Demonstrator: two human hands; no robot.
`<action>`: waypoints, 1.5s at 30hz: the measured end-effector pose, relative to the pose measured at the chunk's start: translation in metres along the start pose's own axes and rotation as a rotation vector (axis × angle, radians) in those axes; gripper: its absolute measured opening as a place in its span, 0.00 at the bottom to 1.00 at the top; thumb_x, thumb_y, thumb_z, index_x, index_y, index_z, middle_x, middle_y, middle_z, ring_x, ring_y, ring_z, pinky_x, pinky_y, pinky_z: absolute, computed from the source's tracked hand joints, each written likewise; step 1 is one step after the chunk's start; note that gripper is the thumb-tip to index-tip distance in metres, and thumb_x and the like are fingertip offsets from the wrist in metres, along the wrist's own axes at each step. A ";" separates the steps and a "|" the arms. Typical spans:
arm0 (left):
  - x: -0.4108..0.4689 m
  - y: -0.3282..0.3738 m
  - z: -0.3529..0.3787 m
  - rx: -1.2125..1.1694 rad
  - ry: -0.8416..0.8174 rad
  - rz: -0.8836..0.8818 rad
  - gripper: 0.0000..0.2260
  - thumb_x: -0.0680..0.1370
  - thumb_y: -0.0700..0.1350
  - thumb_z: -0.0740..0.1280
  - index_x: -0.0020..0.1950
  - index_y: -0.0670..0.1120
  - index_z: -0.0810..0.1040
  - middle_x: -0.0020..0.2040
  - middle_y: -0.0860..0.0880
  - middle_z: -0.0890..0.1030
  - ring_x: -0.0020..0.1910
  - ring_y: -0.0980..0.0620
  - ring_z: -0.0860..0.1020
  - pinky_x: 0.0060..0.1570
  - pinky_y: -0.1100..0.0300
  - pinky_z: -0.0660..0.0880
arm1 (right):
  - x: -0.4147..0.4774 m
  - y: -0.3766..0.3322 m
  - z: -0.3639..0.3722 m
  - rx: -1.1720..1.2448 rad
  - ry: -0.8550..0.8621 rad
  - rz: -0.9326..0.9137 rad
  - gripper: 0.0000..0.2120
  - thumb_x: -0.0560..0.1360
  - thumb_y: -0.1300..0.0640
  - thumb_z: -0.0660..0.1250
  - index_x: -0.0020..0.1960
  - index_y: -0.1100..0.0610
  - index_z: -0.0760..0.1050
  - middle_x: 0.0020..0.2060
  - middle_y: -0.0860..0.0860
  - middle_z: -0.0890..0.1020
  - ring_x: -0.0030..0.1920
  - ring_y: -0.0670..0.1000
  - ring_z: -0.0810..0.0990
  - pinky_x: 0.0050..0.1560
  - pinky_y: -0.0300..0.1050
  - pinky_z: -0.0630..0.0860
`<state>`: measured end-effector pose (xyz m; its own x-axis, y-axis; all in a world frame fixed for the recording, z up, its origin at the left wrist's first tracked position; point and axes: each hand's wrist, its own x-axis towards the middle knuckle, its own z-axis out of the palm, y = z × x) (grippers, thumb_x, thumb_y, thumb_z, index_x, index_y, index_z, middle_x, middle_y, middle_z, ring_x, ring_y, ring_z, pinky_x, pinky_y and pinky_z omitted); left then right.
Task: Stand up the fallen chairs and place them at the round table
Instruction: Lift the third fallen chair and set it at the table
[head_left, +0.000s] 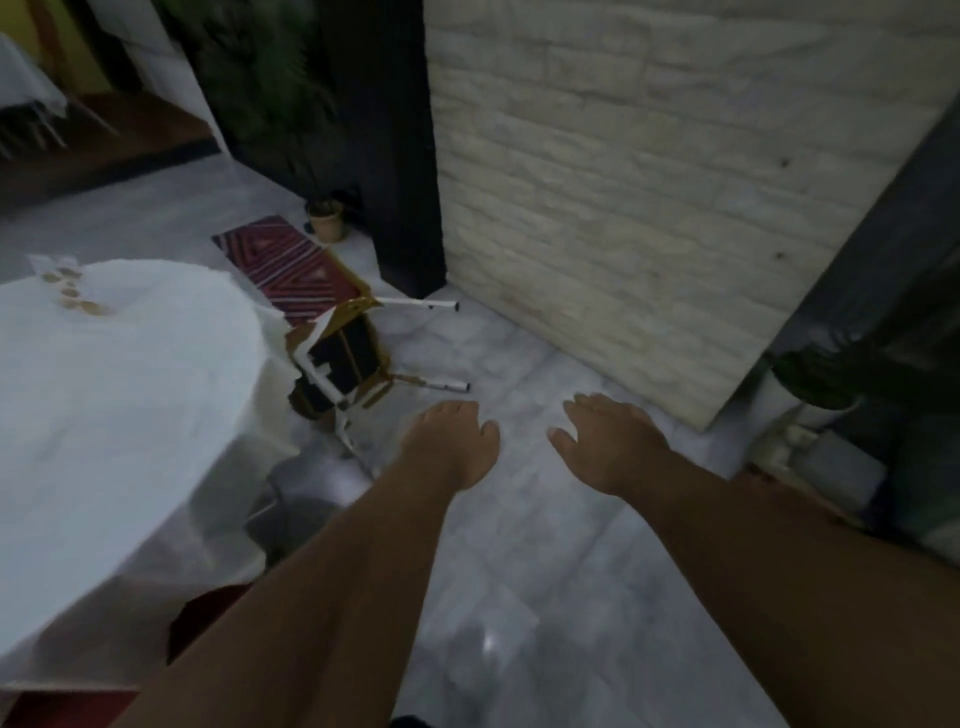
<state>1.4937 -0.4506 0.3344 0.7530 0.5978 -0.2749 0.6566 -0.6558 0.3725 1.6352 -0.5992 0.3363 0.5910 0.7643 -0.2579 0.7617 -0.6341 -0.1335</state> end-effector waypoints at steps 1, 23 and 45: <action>0.015 0.011 0.001 -0.013 -0.010 -0.020 0.26 0.86 0.55 0.54 0.79 0.42 0.62 0.80 0.41 0.63 0.79 0.43 0.61 0.77 0.51 0.55 | 0.013 0.014 -0.003 -0.025 -0.001 -0.004 0.31 0.84 0.38 0.48 0.81 0.55 0.56 0.81 0.53 0.57 0.81 0.52 0.54 0.79 0.53 0.49; 0.473 0.056 -0.090 0.127 0.125 -0.021 0.37 0.77 0.61 0.41 0.72 0.39 0.71 0.71 0.39 0.74 0.72 0.39 0.70 0.72 0.49 0.62 | 0.490 0.095 -0.127 -0.027 -0.084 -0.161 0.32 0.84 0.39 0.48 0.81 0.56 0.54 0.81 0.53 0.57 0.80 0.52 0.56 0.79 0.51 0.49; 0.844 -0.011 -0.165 -0.189 0.142 -0.593 0.29 0.84 0.58 0.52 0.81 0.43 0.57 0.81 0.42 0.60 0.81 0.42 0.56 0.80 0.45 0.53 | 0.960 0.053 -0.190 -0.219 -0.256 -0.676 0.31 0.83 0.39 0.46 0.81 0.55 0.54 0.81 0.51 0.57 0.79 0.51 0.56 0.78 0.50 0.50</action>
<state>2.1151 0.1373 0.2448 0.2421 0.8981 -0.3672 0.9317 -0.1096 0.3462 2.2936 0.1228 0.2635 -0.0837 0.9104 -0.4051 0.9876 0.0216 -0.1554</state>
